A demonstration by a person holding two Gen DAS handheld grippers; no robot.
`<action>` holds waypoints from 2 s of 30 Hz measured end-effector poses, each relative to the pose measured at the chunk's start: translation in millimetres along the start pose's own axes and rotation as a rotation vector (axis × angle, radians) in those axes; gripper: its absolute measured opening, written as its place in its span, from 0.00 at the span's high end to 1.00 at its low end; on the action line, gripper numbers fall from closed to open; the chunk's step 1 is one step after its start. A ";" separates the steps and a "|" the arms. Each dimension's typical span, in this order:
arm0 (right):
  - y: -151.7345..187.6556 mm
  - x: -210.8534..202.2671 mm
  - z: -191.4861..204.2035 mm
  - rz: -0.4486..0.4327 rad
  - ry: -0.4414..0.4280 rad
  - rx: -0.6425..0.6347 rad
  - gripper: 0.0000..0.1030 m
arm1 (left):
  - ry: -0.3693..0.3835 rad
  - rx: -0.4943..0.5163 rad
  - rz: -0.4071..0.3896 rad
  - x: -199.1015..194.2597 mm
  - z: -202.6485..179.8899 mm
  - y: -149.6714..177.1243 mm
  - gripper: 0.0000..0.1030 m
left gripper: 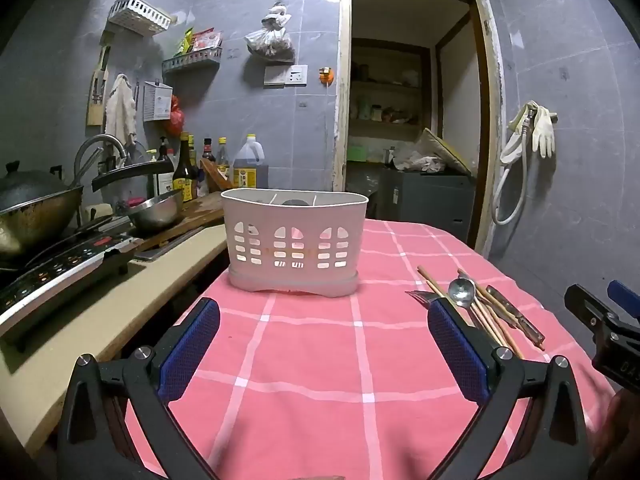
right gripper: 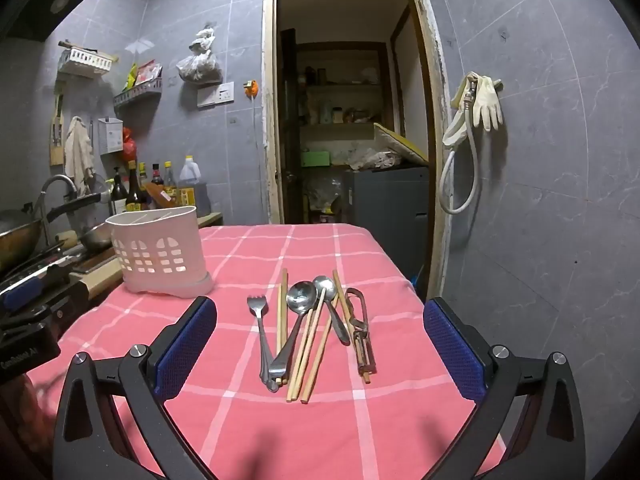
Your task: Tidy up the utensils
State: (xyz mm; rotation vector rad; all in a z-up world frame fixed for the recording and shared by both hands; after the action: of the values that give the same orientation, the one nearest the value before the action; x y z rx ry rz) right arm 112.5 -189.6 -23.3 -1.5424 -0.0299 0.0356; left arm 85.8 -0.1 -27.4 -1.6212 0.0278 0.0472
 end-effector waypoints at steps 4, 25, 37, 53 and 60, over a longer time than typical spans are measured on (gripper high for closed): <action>-0.4 -0.1 -0.2 -0.002 0.002 0.001 0.00 | 0.001 -0.004 -0.003 0.3 0.0 -0.1 0.01; 2.9 1.6 -0.6 0.008 0.008 0.004 0.00 | 0.008 -0.003 0.003 3.1 3.4 0.0 0.01; 3.4 1.5 0.6 0.009 0.008 0.005 0.00 | 0.008 -0.001 0.004 3.0 2.1 1.7 0.01; 3.5 1.3 0.4 0.009 0.007 0.006 0.00 | 0.007 0.000 0.004 3.2 1.4 1.5 0.01; 3.6 1.2 0.2 0.010 0.008 0.007 0.00 | 0.006 0.002 0.003 0.8 1.9 3.0 0.01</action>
State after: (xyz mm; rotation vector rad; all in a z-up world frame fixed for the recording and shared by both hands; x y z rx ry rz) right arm 113.7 -189.2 -26.9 -1.5361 -0.0157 0.0372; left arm 86.4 1.7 -30.6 -1.6199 0.0351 0.0442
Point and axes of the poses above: each gripper's, at about its wrist camera, not at the fingertips, and x roughly the way its jaws point, z to its left, y to its underside, the point moved 9 cm from there along x, roughly the way its jaws point, and after that the axes turned 15 degrees about -z, right-handed, at the moved point
